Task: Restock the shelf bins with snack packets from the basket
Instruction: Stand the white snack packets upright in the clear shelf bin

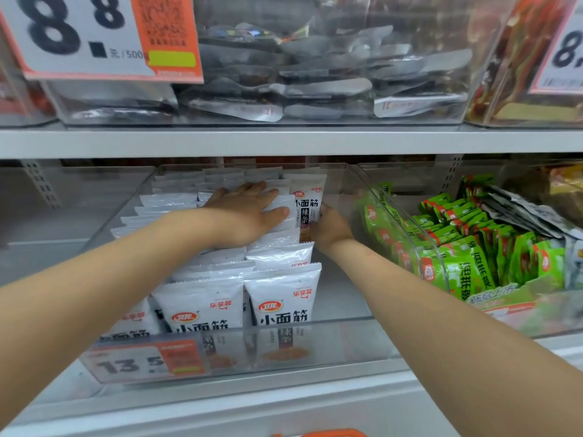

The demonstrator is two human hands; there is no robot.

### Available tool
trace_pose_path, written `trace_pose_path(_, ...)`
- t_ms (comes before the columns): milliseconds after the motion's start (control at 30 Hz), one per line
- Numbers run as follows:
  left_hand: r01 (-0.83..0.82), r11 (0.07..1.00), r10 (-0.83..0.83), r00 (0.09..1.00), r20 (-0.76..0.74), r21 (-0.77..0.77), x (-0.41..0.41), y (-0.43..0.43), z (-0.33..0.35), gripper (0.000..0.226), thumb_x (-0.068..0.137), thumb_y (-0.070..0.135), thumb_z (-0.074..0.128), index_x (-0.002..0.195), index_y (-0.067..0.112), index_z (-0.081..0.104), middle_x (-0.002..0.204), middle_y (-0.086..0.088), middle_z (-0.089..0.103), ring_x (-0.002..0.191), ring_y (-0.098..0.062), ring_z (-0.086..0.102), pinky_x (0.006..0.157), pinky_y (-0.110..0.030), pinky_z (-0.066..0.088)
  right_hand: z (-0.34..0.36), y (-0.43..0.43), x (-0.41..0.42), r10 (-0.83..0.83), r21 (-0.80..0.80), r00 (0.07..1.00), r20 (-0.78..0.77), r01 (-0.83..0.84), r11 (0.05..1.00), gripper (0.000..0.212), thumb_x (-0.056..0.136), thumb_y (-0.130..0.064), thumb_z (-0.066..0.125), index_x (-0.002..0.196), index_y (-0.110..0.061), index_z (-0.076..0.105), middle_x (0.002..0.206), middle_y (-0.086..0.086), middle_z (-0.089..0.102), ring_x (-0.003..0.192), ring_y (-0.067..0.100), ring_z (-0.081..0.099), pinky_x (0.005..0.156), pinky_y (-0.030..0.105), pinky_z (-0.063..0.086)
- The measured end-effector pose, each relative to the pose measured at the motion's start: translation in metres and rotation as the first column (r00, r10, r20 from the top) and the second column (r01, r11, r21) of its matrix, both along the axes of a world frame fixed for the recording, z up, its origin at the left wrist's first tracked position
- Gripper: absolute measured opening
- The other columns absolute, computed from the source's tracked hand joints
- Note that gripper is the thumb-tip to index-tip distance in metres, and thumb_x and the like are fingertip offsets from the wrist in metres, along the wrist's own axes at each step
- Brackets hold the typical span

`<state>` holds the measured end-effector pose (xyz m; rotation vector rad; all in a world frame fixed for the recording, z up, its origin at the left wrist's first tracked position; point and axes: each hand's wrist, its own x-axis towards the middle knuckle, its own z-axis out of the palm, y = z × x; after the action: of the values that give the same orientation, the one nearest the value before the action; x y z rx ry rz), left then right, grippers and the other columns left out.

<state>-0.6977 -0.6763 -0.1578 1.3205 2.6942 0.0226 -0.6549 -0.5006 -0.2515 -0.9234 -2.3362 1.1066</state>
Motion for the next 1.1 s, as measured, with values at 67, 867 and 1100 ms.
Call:
trace_pose_path(67,0.006,1.000,-0.006,1.000,0.006,0.008,0.000,0.000,0.000,0.063,0.099,0.059,0.012,0.155,0.032,0.001,0.163,0.009,-0.007,0.150,-0.012,-0.007,0.121,-0.040,-0.005,-0.001,0.000,-0.001,-0.001,-0.021,0.999,0.045,0.002,1.000,0.026,0.091,-0.013,0.056,0.116,-0.009,0.055,0.115,0.010,0.066,0.107,0.029,0.063,0.089,0.041,0.054)
trace_pose_path(867,0.163,0.784,-0.043,0.977,-0.211,0.598,0.150,-0.177,-0.080,0.021,0.080,0.015,0.053,0.095,0.016,0.068,0.095,-0.001,0.064,0.094,-0.028,0.055,0.081,-0.043,0.044,-0.015,-0.224,0.204,0.194,0.074,0.956,-0.218,-0.181,0.981,0.013,0.077,-0.006,0.058,0.084,-0.016,0.055,0.063,-0.003,0.048,0.063,0.022,0.049,0.062,0.039,0.045)
trace_pose_path(1100,-0.197,0.957,0.149,0.963,0.223,0.212,0.133,-0.254,-0.183,0.019,0.090,0.016,0.057,0.107,0.019,0.065,0.107,0.001,0.062,0.092,-0.015,0.056,0.080,-0.030,0.046,-0.106,-0.254,0.213,0.500,-0.104,0.765,0.407,-0.505,0.857,0.012,0.088,-0.008,0.054,0.093,-0.019,0.054,0.077,0.001,0.059,0.076,0.025,0.060,0.071,0.042,0.050)
